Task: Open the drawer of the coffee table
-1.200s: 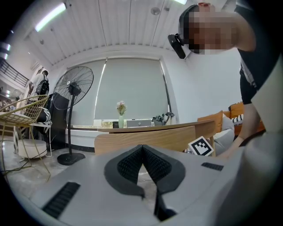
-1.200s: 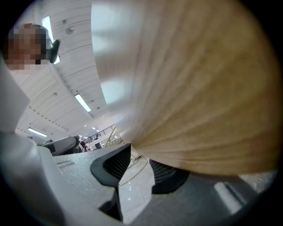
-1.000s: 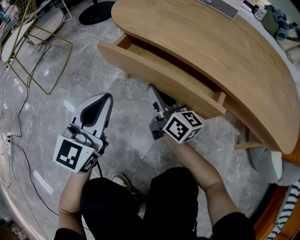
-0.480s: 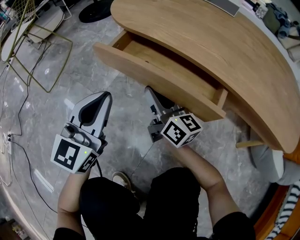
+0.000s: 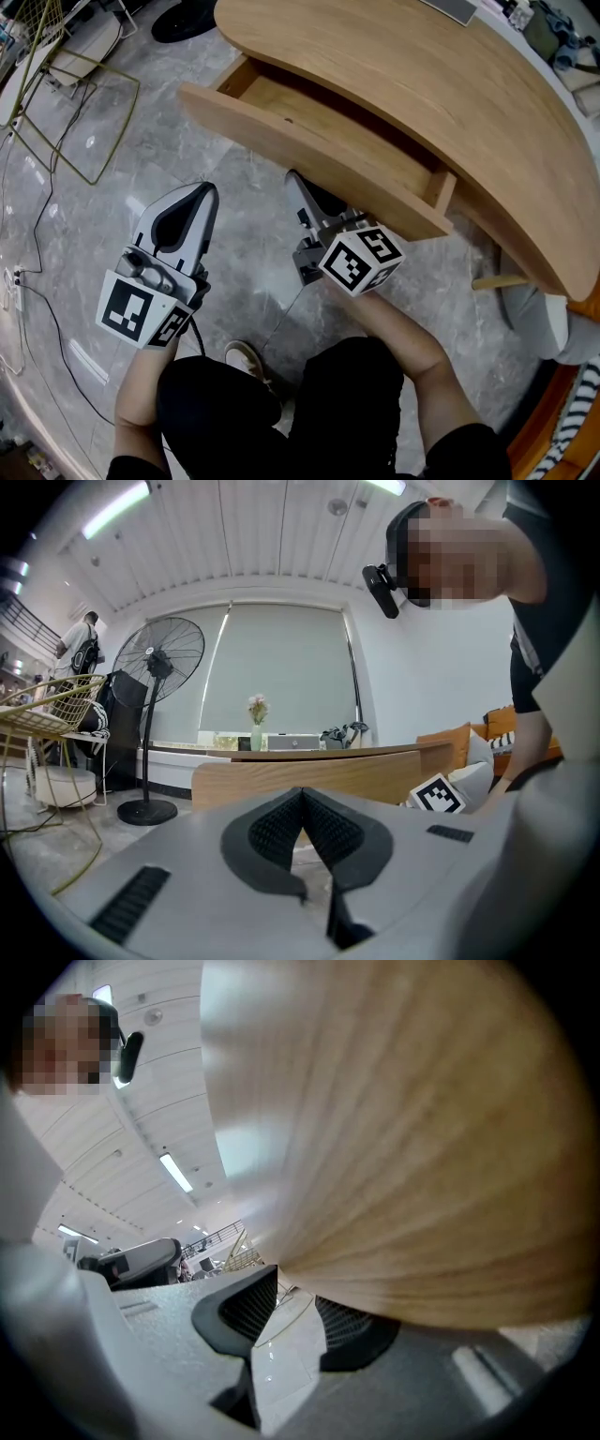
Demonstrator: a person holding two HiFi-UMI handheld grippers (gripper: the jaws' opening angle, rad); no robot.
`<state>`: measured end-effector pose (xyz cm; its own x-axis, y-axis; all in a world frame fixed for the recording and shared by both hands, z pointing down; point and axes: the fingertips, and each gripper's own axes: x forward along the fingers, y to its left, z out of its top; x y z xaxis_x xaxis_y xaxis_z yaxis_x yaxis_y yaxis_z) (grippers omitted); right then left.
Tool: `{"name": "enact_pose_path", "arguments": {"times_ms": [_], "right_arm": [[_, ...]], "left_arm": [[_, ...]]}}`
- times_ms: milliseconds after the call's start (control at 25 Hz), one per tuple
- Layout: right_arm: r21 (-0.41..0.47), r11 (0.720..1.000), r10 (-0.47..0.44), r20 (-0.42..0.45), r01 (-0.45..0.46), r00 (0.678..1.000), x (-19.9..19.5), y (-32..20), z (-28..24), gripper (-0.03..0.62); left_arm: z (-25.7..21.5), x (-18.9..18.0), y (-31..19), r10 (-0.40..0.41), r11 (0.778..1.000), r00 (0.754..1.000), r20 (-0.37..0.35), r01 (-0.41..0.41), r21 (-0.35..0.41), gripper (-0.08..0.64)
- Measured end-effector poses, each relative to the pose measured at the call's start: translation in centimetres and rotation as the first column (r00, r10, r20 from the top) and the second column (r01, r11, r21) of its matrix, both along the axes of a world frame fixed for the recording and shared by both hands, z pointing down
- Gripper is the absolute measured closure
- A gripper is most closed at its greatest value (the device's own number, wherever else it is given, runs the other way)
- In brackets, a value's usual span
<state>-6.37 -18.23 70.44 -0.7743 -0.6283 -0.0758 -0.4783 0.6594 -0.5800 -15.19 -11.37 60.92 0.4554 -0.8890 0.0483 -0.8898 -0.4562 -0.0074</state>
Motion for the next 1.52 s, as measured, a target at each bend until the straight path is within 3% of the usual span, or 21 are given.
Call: {"name": "enact_pose_path", "arguments": {"times_ms": [160,360,600,840,920,1040,1400,1520], "right_arm": [[0.079,0.997,-0.018,-0.030,0.020,0.999,-0.6,1.8,-0.4,0.479],[0.035,0.999,-0.021,-0.014,0.021,1.000,-0.7,2.2,-0.4,0.479],[0.004,0.986,-0.165,-0.072,0.165,0.984,-1.9,4.2,1.6,0.479],[-0.016,0.981,-0.195,-0.090,0.194,0.977,-2.1,4.6,2.3,0.480],[-0.015,0.979,-0.202,-0.095,0.201,0.975,-2.2,4.6,2.4,0.502],[-0.009,0.974,-0.226,-0.102,0.227,0.969,-2.5,4.8,2.4,0.588],[0.001,0.949,-0.313,-0.102,0.315,0.944,-4.1,5.6,2.6,0.588],[0.014,0.930,-0.362,-0.134,0.367,0.923,-5.4,6.4,2.4,0.588]], "left_arm": [[0.0,-0.4,0.1,-0.007,1.000,1.000,-0.009,0.007,0.000,0.552],[-0.1,-0.3,0.3,-0.002,1.000,1.000,-0.019,0.002,-0.001,0.552],[-0.4,0.2,0.3,-0.007,1.000,1.000,-0.024,0.007,0.001,0.552],[-0.5,0.1,0.5,-0.019,1.000,0.999,-0.031,0.019,0.003,0.552],[-0.5,0.0,0.5,-0.019,1.000,0.999,-0.031,0.019,0.003,0.552],[-0.3,-0.1,0.4,-0.022,1.000,0.999,-0.026,0.022,-0.004,0.552],[0.7,-0.5,-0.7,-0.029,0.999,0.999,-0.029,0.028,-0.021,0.552],[0.7,-1.2,-1.1,-0.043,0.999,0.999,-0.032,0.042,-0.018,0.552]]}}
